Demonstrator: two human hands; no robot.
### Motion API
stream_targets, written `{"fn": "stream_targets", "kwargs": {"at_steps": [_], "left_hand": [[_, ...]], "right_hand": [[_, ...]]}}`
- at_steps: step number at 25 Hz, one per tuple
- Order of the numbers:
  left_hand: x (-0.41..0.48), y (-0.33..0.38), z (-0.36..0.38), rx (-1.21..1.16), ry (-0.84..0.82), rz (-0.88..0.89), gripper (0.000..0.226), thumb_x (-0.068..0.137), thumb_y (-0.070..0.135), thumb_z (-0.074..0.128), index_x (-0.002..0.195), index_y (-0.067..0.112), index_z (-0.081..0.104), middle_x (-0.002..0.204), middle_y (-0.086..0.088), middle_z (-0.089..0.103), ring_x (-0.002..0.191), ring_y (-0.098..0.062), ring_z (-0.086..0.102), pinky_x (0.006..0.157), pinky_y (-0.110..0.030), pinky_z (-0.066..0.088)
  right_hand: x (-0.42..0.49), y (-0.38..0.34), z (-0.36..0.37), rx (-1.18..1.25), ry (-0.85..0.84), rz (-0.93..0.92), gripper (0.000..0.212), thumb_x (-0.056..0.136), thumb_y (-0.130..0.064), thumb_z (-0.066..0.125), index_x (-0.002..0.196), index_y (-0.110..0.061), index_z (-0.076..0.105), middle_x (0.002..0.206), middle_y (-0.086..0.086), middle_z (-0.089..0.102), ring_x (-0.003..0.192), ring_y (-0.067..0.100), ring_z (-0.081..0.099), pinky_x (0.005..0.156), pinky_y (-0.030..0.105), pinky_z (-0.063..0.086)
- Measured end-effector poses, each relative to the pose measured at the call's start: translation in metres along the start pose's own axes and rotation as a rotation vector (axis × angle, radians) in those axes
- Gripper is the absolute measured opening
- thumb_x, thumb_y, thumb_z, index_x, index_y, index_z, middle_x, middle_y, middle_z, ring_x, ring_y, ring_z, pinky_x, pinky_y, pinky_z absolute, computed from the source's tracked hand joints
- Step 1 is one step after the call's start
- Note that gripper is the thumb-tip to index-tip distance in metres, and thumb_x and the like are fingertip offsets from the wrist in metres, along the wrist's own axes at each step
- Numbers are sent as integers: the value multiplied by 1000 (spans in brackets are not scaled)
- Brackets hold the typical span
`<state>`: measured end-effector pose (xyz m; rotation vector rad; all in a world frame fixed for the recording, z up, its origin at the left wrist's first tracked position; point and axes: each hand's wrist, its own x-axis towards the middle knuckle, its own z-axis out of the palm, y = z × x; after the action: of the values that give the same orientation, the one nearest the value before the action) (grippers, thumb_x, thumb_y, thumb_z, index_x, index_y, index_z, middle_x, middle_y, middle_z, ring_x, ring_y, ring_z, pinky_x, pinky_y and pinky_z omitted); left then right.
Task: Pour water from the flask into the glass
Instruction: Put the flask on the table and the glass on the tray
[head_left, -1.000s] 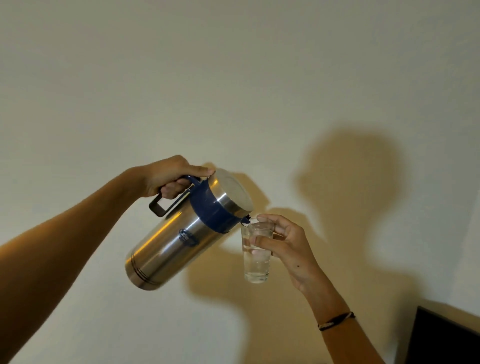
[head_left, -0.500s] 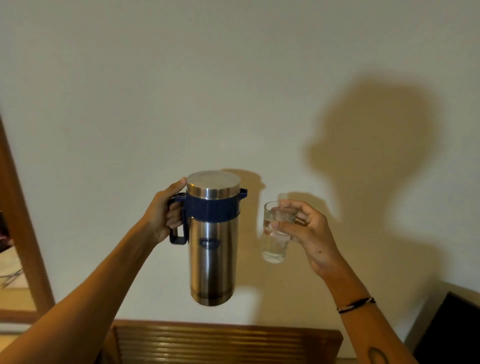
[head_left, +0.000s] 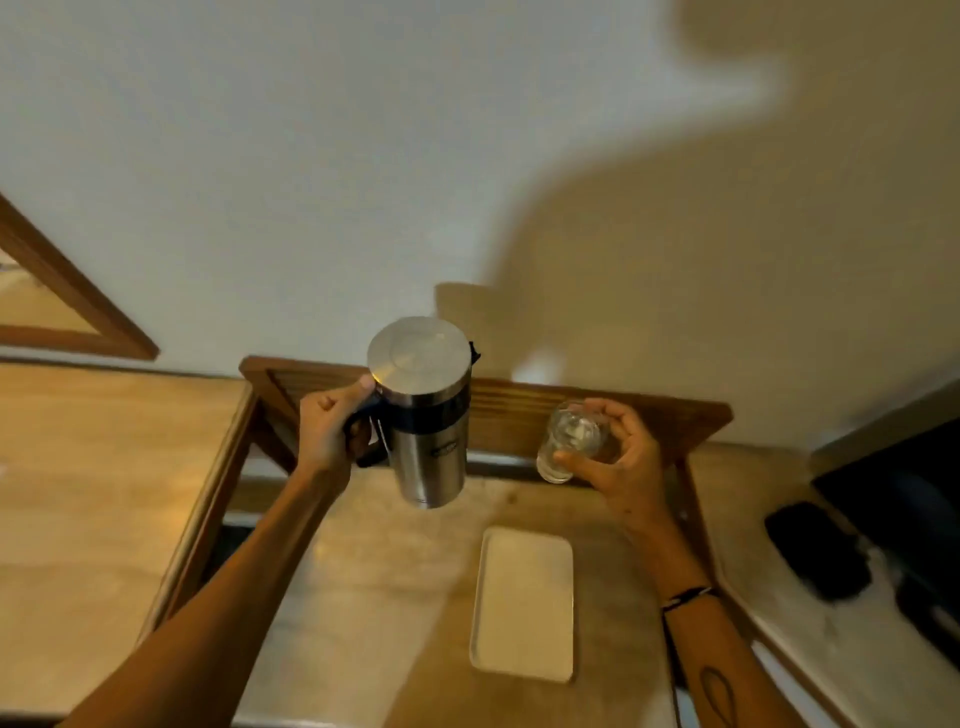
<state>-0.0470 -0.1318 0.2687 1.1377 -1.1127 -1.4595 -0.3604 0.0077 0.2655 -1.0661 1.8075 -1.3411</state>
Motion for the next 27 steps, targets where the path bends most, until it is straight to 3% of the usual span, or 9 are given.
{"fn": "stream_targets", "kwargs": {"at_steps": [2,3,7,12,15,18,21,23,27], "left_hand": [[-21,-81,-19,56,47,-66,82,79,63,87,55,-8,55,38,6,45,34,-11,40,41,-19,38],[-27,-120,-28,80,59,-95,78,76,68,88,51,1,56,38,4,46,34,-13,41,41,-20,41],[-58,-235,-59,195,134,-233,77,77,71,85,51,5,56,40,-1,49,37,-17,45,43,-26,49],[-74,-339,-70,217,171,-280,57,86,45,79,46,11,57,39,2,48,37,-15,44,45,-26,44],[-77,-368,-68,197,158,-248,53,89,38,78,48,11,59,41,1,49,39,-14,46,46,-32,42],[-81,-385,-70,213,138,-225,53,90,44,83,53,12,63,43,-3,50,41,-15,50,51,-34,52],[-91,-392,-77,291,85,-182,40,93,43,81,58,25,72,48,4,57,48,-28,55,54,-50,53],[-99,-393,-82,321,57,-142,32,94,34,75,62,30,75,50,8,59,49,-25,54,53,-54,49],[-111,-392,-91,325,51,-161,27,94,28,66,69,26,75,51,6,58,51,-12,54,62,-46,61]], "right_hand": [[-19,75,24,-47,-20,126,76,69,3,103,128,-26,66,125,-11,77,116,3,73,96,30,65],[-27,111,34,-55,-37,163,76,69,-1,104,129,-28,66,125,-15,77,117,4,73,97,29,65],[-56,235,70,-153,-88,364,75,75,-4,103,133,-25,60,135,4,71,125,29,70,105,45,62],[-87,356,97,-255,-170,508,79,78,2,97,144,-14,56,137,1,65,129,27,64,112,51,57],[-93,386,102,-293,-185,512,80,80,5,94,147,-11,53,137,-2,62,129,22,60,113,45,56],[-95,403,107,-321,-192,496,80,83,2,94,148,-12,51,140,-5,58,133,21,57,113,37,50],[-100,409,111,-344,-185,486,81,84,0,95,151,-12,51,148,4,60,138,26,56,118,42,50],[-101,409,111,-358,-184,483,81,85,-1,94,152,-12,51,152,10,61,141,30,56,121,48,51],[-103,401,109,-407,-217,473,86,87,-4,94,157,-12,47,158,11,58,144,28,54,124,55,50]]}}
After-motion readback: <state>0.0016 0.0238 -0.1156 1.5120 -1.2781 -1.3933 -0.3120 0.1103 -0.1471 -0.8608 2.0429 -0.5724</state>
